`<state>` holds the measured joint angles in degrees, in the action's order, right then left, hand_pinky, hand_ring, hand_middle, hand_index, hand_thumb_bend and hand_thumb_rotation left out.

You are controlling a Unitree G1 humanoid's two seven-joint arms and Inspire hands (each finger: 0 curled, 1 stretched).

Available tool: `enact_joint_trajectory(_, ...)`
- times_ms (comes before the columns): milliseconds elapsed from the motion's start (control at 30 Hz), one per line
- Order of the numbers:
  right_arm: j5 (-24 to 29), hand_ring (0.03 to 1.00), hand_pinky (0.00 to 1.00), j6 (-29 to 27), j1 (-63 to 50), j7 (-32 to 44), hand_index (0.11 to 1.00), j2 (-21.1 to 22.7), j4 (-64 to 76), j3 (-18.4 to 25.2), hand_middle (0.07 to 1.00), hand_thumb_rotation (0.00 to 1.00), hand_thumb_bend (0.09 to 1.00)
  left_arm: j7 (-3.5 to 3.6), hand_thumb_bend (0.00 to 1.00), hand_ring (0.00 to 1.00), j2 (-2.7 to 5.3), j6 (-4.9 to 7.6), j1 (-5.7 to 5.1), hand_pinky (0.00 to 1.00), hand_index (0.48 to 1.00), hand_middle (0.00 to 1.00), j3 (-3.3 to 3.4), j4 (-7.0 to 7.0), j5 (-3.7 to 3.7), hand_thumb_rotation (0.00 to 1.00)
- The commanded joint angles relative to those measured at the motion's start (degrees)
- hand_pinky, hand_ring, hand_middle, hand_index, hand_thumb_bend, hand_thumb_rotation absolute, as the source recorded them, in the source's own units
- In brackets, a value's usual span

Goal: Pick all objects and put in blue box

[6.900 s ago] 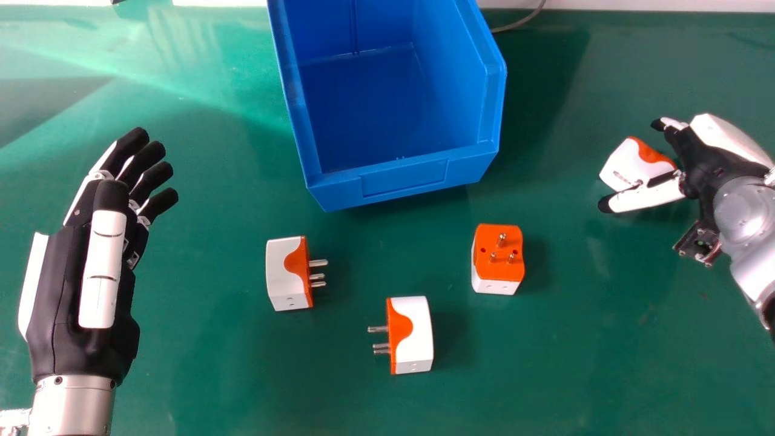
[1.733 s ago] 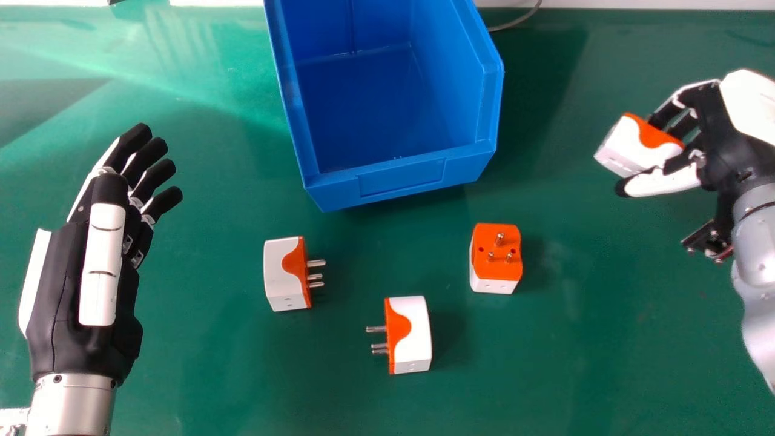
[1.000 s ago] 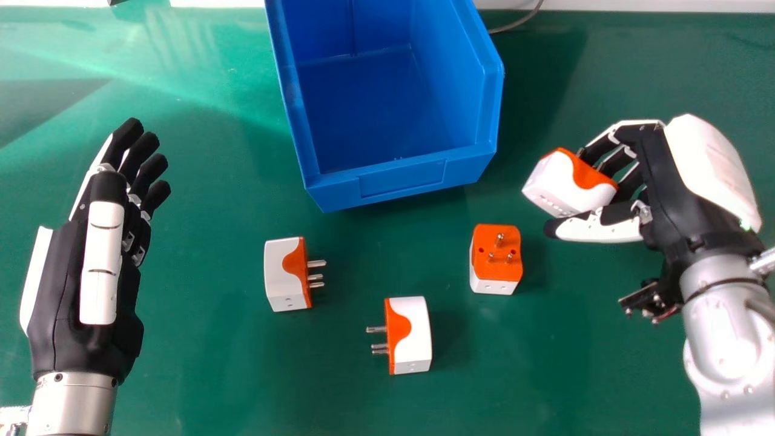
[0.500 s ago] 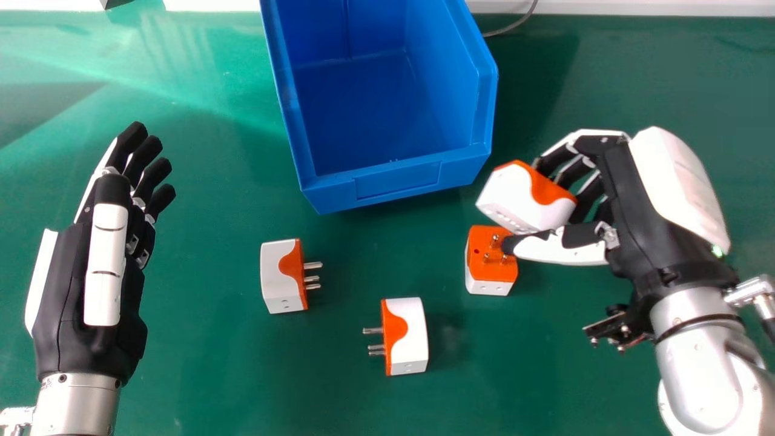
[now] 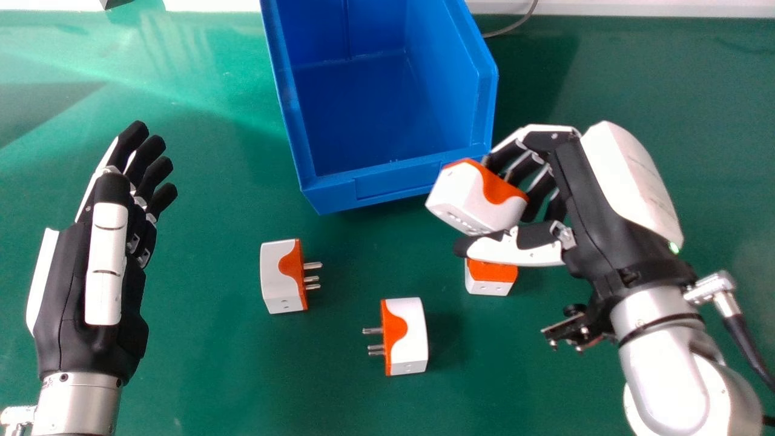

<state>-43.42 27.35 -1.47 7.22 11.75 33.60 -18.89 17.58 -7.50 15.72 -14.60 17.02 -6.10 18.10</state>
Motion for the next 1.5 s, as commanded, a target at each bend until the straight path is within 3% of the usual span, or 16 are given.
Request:
enact_joint_trajectory(0,-0.7,0.353,0.26,-1.9,2.9,-0.7,0.541,-0.9,0.0,-0.1,0.466,0.0,0.505,0.38,0.66,0.93,-0.37,1.41,0.31,0.93,0.917,0.93,-0.05,-0.57,0.21,0.9)
enact_joint_trajectory(267,0.2,0.354,0.26,-4.2,7.6,-1.0,0.544,-2.6,-4.5,0.0,0.466,0.0,0.505,0.79,0.65,0.93,-0.87,2.03,0.49,0.93,0.926,0.93,-0.11,-0.01,-0.37,0.9)
enact_joint_trajectory(433,1.0,0.355,0.25,-6.0,11.0,-1.8,0.544,-3.7,-8.0,0.3,0.467,0.0,0.505,0.97,0.65,0.94,-0.86,2.29,0.54,0.93,0.933,0.94,-0.14,0.12,-0.34,0.9)
enact_joint_trajectory(600,0.5,0.349,0.24,-5.9,15.0,-2.5,0.551,-5.1,-11.5,0.0,0.463,0.0,0.503,0.23,0.64,0.95,-0.58,1.95,0.24,0.94,0.942,0.94,-0.2,-0.4,-0.72,0.91)
enact_joint_trajectory(800,0.7,0.348,0.24,-7.0,18.5,-3.4,0.55,-6.2,-15.2,-0.5,0.464,0.0,0.503,0.37,0.63,0.95,-0.68,2.08,0.26,0.94,0.943,0.94,-0.4,-0.29,-0.43,0.91)
enact_joint_trajectory(933,0.9,0.351,0.24,-8.4,20.9,-4.2,0.547,-6.6,-18.1,-0.9,0.464,0.0,0.504,0.82,0.63,0.95,-1.0,2.16,0.41,0.95,0.947,0.95,-0.49,-0.07,-0.41,0.92)
enact_joint_trajectory(1100,0.7,0.356,0.25,-9.4,24.1,-5.4,0.544,-7.4,-22.2,-1.4,0.471,0.0,0.505,0.37,0.62,0.95,-0.66,1.88,0.42,0.96,0.954,0.95,-0.62,-0.48,-0.53,0.93)
enact_joint_trajectory(1200,0.7,0.361,0.25,-9.3,26.5,-5.8,0.542,-8.0,-25.2,-1.5,0.476,0.0,0.505,0.5,0.62,0.96,-0.84,1.71,0.56,0.96,0.957,0.95,-0.58,-0.32,-0.16,0.93)
enact_joint_trajectory(1367,1.8,0.372,0.27,-9.4,31.9,-6.1,0.533,-8.8,-31.9,-0.9,0.492,0.0,0.507,0.81,0.61,0.96,-1.14,2.14,0.97,0.97,0.965,0.96,-0.45,0.41,-0.2,0.93)
enact_joint_trajectory(1467,2.7,0.379,0.29,-10.0,35.4,-7.2,0.527,-9.0,-36.9,-0.5,0.501,0.0,0.508,0.36,0.6,0.97,-0.67,1.89,1.02,0.97,0.971,0.96,-0.33,0.37,0.07,0.93)
